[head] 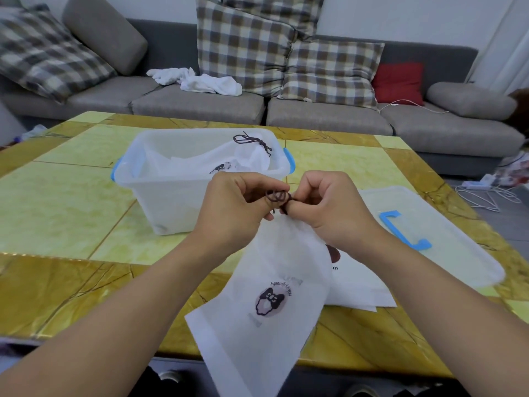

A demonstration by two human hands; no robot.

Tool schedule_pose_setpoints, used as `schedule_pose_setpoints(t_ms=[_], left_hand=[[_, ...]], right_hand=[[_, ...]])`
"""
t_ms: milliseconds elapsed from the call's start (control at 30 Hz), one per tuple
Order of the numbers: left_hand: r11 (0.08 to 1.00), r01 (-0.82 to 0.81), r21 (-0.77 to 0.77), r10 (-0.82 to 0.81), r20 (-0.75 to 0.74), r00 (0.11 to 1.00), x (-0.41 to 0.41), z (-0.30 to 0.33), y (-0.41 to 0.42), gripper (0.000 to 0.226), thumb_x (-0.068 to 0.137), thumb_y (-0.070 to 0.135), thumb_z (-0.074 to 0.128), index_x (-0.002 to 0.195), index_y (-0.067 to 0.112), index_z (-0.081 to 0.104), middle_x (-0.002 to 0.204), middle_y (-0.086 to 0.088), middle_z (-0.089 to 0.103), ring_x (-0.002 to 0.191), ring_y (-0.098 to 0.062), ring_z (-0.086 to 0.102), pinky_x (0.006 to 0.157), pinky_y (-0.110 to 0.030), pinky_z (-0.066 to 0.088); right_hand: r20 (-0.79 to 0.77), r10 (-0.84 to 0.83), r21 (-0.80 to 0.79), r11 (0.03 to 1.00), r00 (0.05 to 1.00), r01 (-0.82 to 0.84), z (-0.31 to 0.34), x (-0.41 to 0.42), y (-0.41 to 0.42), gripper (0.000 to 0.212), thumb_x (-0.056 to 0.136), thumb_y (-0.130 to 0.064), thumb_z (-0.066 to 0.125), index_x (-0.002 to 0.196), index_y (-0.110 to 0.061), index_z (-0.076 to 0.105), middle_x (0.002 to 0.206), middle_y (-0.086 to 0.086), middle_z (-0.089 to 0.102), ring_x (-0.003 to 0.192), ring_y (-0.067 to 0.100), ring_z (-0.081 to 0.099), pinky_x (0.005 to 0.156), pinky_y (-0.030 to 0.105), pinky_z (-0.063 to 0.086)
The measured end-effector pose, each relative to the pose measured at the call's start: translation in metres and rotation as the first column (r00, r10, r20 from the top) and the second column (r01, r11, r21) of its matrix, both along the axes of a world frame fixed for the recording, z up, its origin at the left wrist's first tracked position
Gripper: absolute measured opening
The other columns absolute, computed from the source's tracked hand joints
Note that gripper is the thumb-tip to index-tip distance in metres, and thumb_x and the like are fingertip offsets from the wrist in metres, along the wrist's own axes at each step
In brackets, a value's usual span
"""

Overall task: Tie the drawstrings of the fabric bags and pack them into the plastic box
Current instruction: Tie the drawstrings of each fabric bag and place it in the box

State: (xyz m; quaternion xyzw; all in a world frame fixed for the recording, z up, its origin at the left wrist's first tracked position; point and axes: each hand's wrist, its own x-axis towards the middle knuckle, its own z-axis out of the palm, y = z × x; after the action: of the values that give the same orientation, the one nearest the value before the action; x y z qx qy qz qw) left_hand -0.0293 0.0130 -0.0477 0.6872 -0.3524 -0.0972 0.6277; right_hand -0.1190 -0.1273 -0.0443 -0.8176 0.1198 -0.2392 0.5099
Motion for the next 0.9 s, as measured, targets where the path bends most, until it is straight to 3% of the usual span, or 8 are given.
schedule_pose_setpoints(t_ms=[67, 167, 300, 367, 500, 633, 733, 900], left_hand=[[1.0, 0.011, -0.011, -0.011, -0.019, 1.0, 0.001, 0.001, 0.001, 0.018, 0.084, 0.001, 0.075, 0.085, 0.019, 0.078, 0.074, -0.004, 0.076, 0.053, -0.01, 0.058, 0.061, -0.02, 0.052], [0.999, 0.048, -0.019, -0.049, -0.053, 0.997, 0.001, 0.002, 0.003, 0.017, 0.084, 0.001, 0.076, 0.085, 0.017, 0.078, 0.075, -0.002, 0.076, 0.056, -0.009, 0.059, 0.061, -0.018, 0.051], [0.995, 0.081, -0.055, -0.087, -0.122, 0.989, 0.0, 0.003, 0.004, 0.015, 0.084, -0.001, 0.074, 0.087, 0.013, 0.077, 0.075, 0.003, 0.076, 0.062, -0.008, 0.063, 0.064, -0.017, 0.052], [0.992, 0.09, -0.084, -0.102, -0.158, 0.982, 0.0, 0.003, 0.003, 0.014, 0.083, -0.002, 0.074, 0.087, 0.011, 0.077, 0.077, -0.001, 0.076, 0.069, -0.01, 0.068, 0.069, -0.019, 0.055], [0.99, 0.101, -0.1, -0.119, -0.185, 0.976, -0.002, 0.002, 0.003, 0.014, 0.084, -0.003, 0.073, 0.086, 0.01, 0.077, 0.08, -0.011, 0.076, 0.075, -0.017, 0.072, 0.08, -0.027, 0.06], [0.987, 0.102, -0.122, -0.124, -0.186, 0.975, -0.001, 0.003, 0.004, 0.017, 0.084, -0.006, 0.071, 0.086, 0.01, 0.077, 0.08, -0.01, 0.077, 0.073, -0.017, 0.073, 0.076, -0.024, 0.059], [0.984, 0.113, -0.141, -0.138, -0.183, 0.973, 0.001, 0.004, 0.006, 0.022, 0.083, -0.006, 0.071, 0.083, 0.014, 0.078, 0.08, -0.005, 0.078, 0.075, -0.014, 0.073, 0.073, -0.02, 0.056], [0.985, 0.097, -0.141, -0.127, -0.227, 0.966, 0.002, 0.003, 0.006, 0.015, 0.082, -0.004, 0.072, 0.087, 0.01, 0.078, 0.08, -0.007, 0.077, 0.075, -0.016, 0.072, 0.076, -0.023, 0.057]], right_hand=[[-0.01, 0.056, 0.151, 0.987, 0.998, -0.054, -0.001, 0.0, -0.005, 0.026, 0.08, 0.005, 0.076, 0.068, -0.005, 0.056, 0.084, 0.037, 0.066, 0.071, 0.026, 0.056, 0.06, 0.032, 0.038], [-0.041, 0.189, 0.411, 0.898, 0.981, -0.156, 0.0, -0.004, -0.013, 0.026, 0.072, 0.002, 0.084, 0.068, -0.014, 0.063, 0.085, 0.027, 0.067, 0.079, 0.033, 0.053, 0.071, 0.038, 0.036], [-0.044, 0.26, 0.573, 0.798, 0.965, -0.189, 0.002, -0.007, -0.016, 0.023, 0.065, -0.006, 0.078, 0.074, -0.012, 0.058, 0.073, 0.006, 0.07, 0.065, 0.018, 0.064, 0.056, 0.025, 0.044], [-0.033, 0.286, 0.617, 0.759, 0.958, -0.205, 0.003, -0.008, -0.016, 0.02, 0.067, -0.008, 0.074, 0.076, -0.012, 0.057, 0.069, 0.001, 0.068, 0.059, 0.012, 0.064, 0.049, 0.021, 0.047], [0.027, 0.335, 0.702, 0.664, 0.942, -0.257, 0.003, -0.009, -0.02, 0.01, 0.076, -0.008, 0.067, 0.082, -0.015, 0.063, 0.074, 0.001, 0.065, 0.065, 0.013, 0.062, 0.05, 0.023, 0.052], [-0.012, 0.362, 0.7, 0.669, 0.932, -0.251, 0.002, -0.008, -0.026, 0.031, 0.082, -0.009, 0.067, 0.114, -0.008, 0.065, 0.09, 0.007, 0.066, 0.076, 0.016, 0.061, 0.063, 0.026, 0.056], [-0.024, 0.359, 0.708, 0.665, 0.933, -0.238, 0.001, -0.006, -0.028, 0.047, 0.086, -0.012, 0.069, 0.131, -0.001, 0.061, 0.114, 0.018, 0.059, 0.09, 0.022, 0.055, 0.084, 0.031, 0.047], [-0.012, 0.345, 0.696, 0.677, 0.938, -0.24, -0.002, -0.005, -0.028, 0.039, 0.088, -0.011, 0.064, 0.126, -0.004, 0.066, 0.117, 0.019, 0.062, 0.095, 0.024, 0.061, 0.09, 0.036, 0.044]])
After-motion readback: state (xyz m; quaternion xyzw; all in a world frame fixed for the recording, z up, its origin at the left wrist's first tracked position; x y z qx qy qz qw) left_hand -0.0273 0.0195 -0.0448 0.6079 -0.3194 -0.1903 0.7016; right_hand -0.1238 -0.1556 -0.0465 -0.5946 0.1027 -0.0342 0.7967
